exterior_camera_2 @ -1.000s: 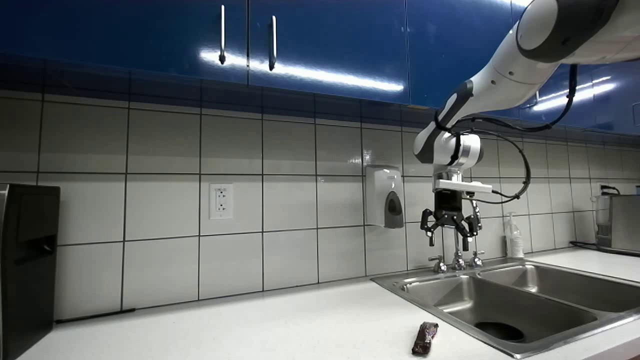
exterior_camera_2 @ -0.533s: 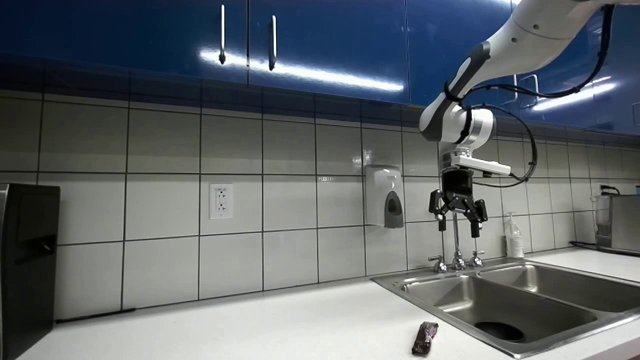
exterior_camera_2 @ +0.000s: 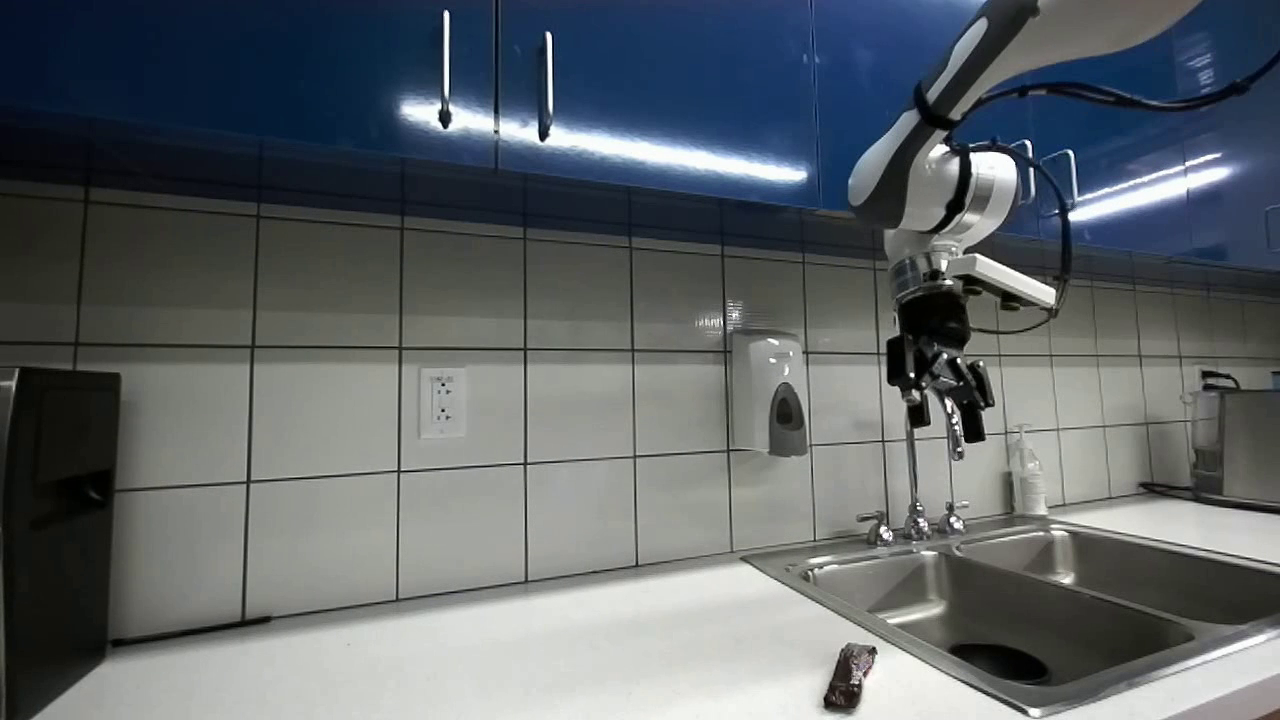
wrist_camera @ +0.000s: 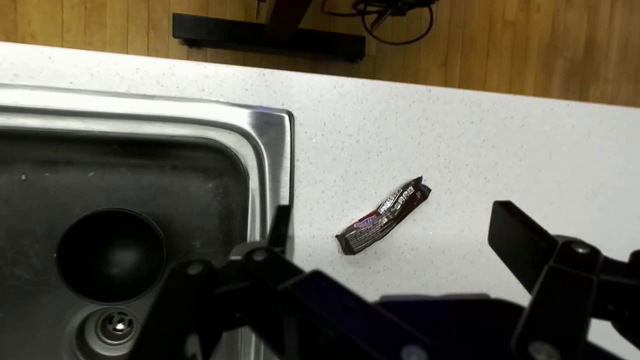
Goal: Place the bowl in the sink
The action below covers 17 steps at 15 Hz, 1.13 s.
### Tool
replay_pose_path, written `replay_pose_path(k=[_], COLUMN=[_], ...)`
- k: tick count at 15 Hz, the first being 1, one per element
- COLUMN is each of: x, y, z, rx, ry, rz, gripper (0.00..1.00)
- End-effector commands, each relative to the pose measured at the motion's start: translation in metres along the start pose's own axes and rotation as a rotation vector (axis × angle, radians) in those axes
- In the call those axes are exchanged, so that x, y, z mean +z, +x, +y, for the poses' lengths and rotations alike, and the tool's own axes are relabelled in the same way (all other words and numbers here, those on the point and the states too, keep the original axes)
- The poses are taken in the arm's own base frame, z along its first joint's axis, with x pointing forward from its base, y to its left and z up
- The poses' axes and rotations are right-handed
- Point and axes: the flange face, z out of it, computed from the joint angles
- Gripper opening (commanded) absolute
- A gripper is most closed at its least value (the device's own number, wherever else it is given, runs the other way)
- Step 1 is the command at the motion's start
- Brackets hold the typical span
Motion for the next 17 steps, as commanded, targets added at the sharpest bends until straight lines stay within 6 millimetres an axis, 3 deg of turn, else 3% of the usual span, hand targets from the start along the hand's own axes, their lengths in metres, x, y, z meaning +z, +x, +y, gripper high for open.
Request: replay_pose_path(k=[1,6,12,13,14,17], x=[-0.008,-0.018,-0.028,-0.029,-0.027,-0.028], y=[-0.047,-0.088,-0.128,-0.132,-0.115,-0.118], z=[-0.028,-0.048,-0.050,-0.050,-0.047,-0.045], rx=[-0.168,-0.350,-0.551,-0.558,-0.505,-0.505], ry=[-0.056,-0.089,-0.104,-0.098,-0.092,-0.089], rz=[-0.021,-0.026,-0.036,-0.028,-0.029,-0.023], gripper=[1.00,1.00,1.00,1.00,1.00,1.00])
